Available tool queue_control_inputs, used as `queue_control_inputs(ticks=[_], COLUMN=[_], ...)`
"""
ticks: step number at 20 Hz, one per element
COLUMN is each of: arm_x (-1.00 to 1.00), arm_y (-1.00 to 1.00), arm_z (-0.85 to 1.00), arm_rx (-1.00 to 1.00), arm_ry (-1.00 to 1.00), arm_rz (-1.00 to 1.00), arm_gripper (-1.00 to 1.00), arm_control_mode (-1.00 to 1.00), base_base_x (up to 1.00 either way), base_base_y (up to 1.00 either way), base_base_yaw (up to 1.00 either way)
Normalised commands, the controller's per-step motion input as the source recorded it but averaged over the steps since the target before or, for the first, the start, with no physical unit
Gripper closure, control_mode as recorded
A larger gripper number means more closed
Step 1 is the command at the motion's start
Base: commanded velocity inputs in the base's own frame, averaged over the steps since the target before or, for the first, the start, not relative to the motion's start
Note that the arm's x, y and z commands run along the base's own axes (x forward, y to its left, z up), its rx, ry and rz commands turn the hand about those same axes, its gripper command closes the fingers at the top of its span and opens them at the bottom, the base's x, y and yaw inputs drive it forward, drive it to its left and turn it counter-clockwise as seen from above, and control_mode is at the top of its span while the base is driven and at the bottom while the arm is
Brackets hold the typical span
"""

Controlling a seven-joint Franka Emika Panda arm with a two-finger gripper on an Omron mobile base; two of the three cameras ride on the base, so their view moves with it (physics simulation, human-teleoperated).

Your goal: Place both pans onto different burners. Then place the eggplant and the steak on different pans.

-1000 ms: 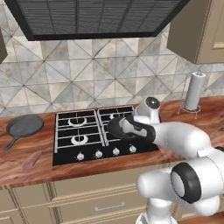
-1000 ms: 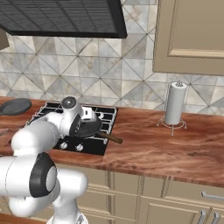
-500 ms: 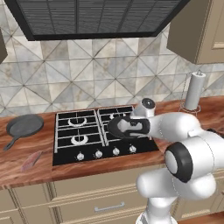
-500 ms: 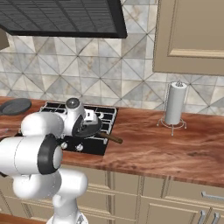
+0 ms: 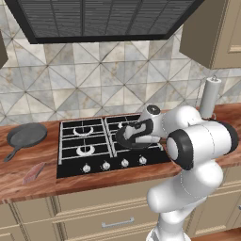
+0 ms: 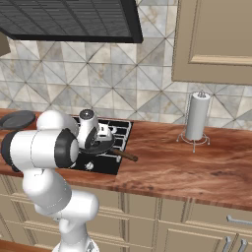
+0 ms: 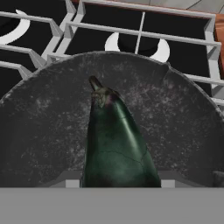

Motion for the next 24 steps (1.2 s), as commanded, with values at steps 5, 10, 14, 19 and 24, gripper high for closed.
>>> queue_control_inputs(ticks=[5, 10, 14, 19, 24], arm_x=[0.28, 0.24, 0.19, 0.0, -0.41], arm_y=[0.0, 0.0, 0.01, 0.03, 0.08], arm_z=[-0.26, -0.23, -0.22, -0.17, 0.0], arm_rx=[0.0, 0.0, 0.0, 0.0, 0.0], arm_ry=[0.08, 0.06, 0.04, 0.01, 0.0], arm_rz=[0.0, 0.0, 0.0, 0.0, 0.0], arm_gripper=[1.0, 1.0, 1.0, -1.0, -1.0], arm_control_mode=[-1.0, -1.0, -1.0, -1.0, -1.0], base_base_x=[0.0, 0.0, 0.0, 0.0, 0.0], base_base_y=[0.0, 0.0, 0.0, 0.0, 0.0], base_base_yaw=[0.0, 0.0, 0.0, 0.0, 0.0])
